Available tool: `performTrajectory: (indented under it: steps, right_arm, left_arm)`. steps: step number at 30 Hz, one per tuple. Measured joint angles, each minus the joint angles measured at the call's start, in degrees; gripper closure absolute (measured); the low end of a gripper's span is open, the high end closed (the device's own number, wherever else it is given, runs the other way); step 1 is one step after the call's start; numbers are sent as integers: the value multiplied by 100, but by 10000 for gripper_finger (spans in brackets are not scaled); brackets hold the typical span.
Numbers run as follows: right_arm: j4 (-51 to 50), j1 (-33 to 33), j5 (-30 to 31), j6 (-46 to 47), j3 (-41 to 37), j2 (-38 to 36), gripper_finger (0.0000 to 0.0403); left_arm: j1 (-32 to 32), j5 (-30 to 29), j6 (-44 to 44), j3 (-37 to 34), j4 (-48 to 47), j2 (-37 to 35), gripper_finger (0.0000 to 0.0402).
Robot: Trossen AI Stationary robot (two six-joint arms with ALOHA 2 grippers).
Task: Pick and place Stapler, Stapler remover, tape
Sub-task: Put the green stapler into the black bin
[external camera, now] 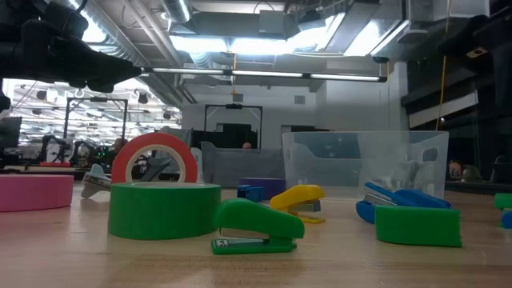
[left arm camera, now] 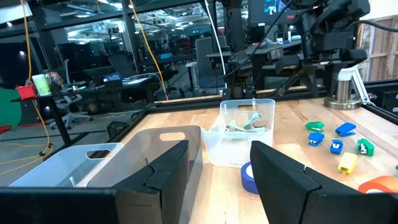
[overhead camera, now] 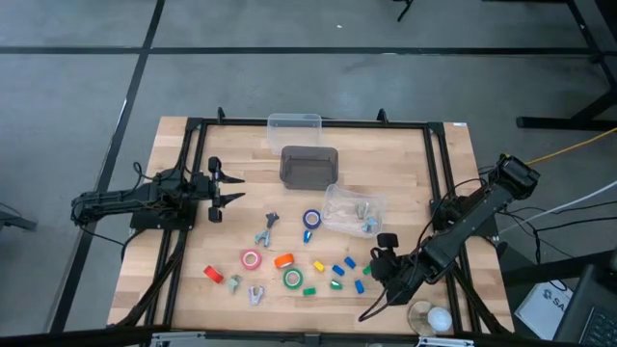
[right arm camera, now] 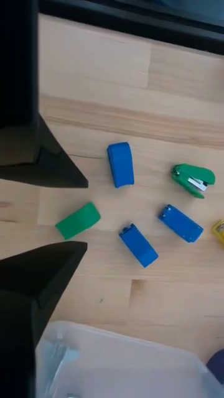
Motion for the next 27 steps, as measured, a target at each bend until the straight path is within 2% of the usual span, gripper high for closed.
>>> performTrajectory:
  steps: [20,27]
  right_arm:
    - [239,-124,0,-625,-754,4,235]
    - [636,-315,-191,-1331,-754,84,235]
  left_arm:
    - [1,0,0,-1,1,0,233]
    - [2,0,0,-1,0,0,233]
